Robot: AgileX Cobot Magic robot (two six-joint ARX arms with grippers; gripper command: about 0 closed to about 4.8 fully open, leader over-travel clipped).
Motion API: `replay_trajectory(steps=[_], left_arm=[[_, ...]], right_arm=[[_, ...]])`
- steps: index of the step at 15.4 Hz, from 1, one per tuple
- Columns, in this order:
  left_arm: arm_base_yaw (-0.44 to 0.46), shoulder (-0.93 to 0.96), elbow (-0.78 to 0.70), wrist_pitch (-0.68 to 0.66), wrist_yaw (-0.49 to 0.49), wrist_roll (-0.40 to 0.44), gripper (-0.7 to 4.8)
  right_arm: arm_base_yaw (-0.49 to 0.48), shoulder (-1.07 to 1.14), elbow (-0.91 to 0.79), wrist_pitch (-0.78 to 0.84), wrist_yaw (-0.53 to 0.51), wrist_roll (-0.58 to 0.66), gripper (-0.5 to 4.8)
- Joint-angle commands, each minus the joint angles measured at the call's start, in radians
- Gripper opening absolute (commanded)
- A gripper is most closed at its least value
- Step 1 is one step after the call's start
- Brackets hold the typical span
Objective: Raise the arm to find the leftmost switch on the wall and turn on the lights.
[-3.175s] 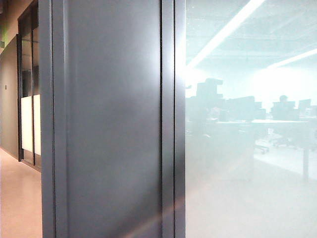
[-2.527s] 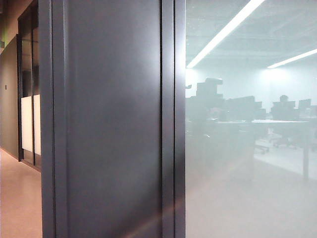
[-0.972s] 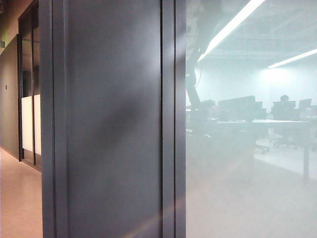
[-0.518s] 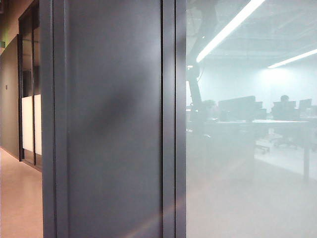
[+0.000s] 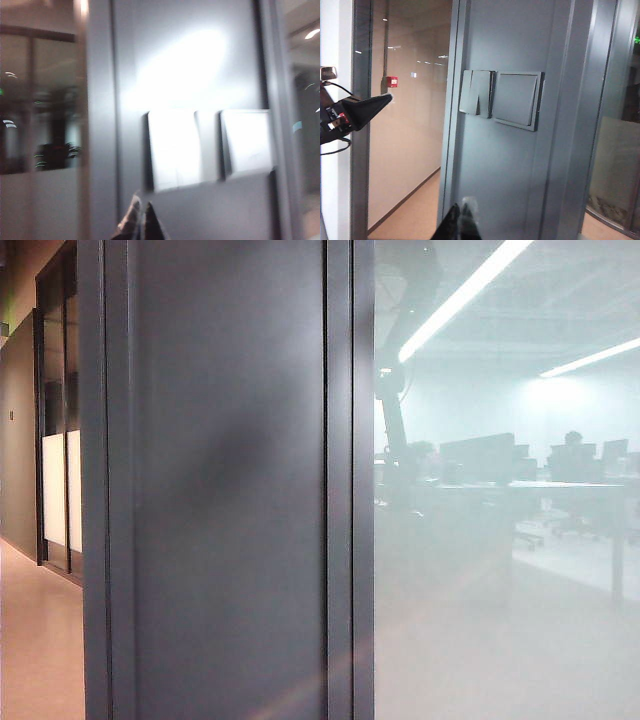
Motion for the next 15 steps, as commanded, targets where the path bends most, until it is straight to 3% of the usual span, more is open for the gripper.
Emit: replay_trajectory(steps=[1,3,6,10,15], left_arm=[[-0.004,0.044,0.005,0.184,0.011,-0.129,-0.06],[-0.062,0.074,0.02,0.222,0.012,-0.248,-0.06],[-0.092,0.201,0.172,0.196,0.099,-0.252,-0.06],[-0.092,0.341,0.356,0.021,0.097,-0.254,-0.06],[-0.092,0.426,0.378,-0.112,0.069,-0.254,-0.06]], right_arm=[[0.028,0.0,0.003,0.014,0.002,0.004,-0.01],[0.039,0.001,0.003,0.012,0.002,0.004,-0.01],[0.062,0.003,0.003,0.003,0.0,0.004,-0.01],[0.063,0.002,0.003,-0.002,-0.002,0.004,-0.01],[0.063,0.002,0.003,-0.002,-0.001,0.004,-0.01]])
